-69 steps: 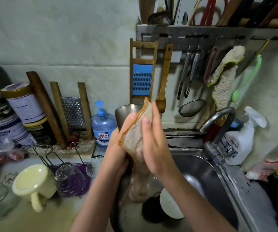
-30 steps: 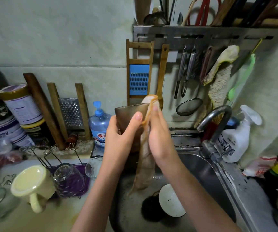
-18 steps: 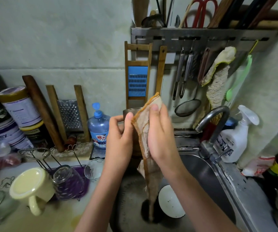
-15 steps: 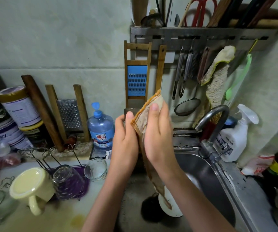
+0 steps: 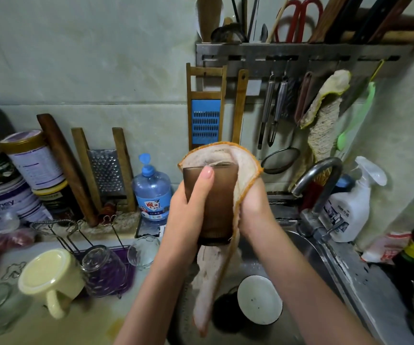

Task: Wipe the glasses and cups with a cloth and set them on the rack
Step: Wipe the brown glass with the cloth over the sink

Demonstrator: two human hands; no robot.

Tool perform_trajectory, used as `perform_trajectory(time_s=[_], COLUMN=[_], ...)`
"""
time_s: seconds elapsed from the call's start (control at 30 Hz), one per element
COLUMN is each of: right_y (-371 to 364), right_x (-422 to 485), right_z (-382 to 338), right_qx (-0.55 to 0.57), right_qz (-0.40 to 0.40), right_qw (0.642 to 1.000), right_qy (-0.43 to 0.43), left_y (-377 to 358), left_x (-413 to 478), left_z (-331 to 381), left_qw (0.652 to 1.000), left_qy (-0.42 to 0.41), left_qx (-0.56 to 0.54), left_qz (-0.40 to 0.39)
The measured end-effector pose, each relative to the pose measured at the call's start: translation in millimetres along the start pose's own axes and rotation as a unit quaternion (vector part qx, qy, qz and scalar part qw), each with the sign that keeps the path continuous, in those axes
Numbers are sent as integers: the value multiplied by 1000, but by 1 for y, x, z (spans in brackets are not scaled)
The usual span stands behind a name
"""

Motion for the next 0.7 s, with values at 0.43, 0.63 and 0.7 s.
perform_trajectory(time_s=[0.43, 0.63, 0.7], right_y=[23, 35, 44], right_x=[-7, -6, -8], right_z=[15, 31, 42], right_qx=[-79, -23, -85], right_qz=[53, 91, 149], right_qw=[995, 995, 985], right_qy=[43, -44, -14], left_y=[2, 4, 9], left_x=[9, 12, 10], left_z=[1, -9, -10], left_qw=[998, 981, 967], left_qy=[-3, -28, -68], left_qx=[59, 153, 196], left_qz=[18, 119, 150])
Point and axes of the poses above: each hand's wrist, its own x-axis towards the middle knuckle, its own y-axis out of the back of the hand, z = x × y, the point moved 7 cm from there along x, towards the middle knuckle, and after that the axes turned 12 degrees about y, right-handed, at the moved point
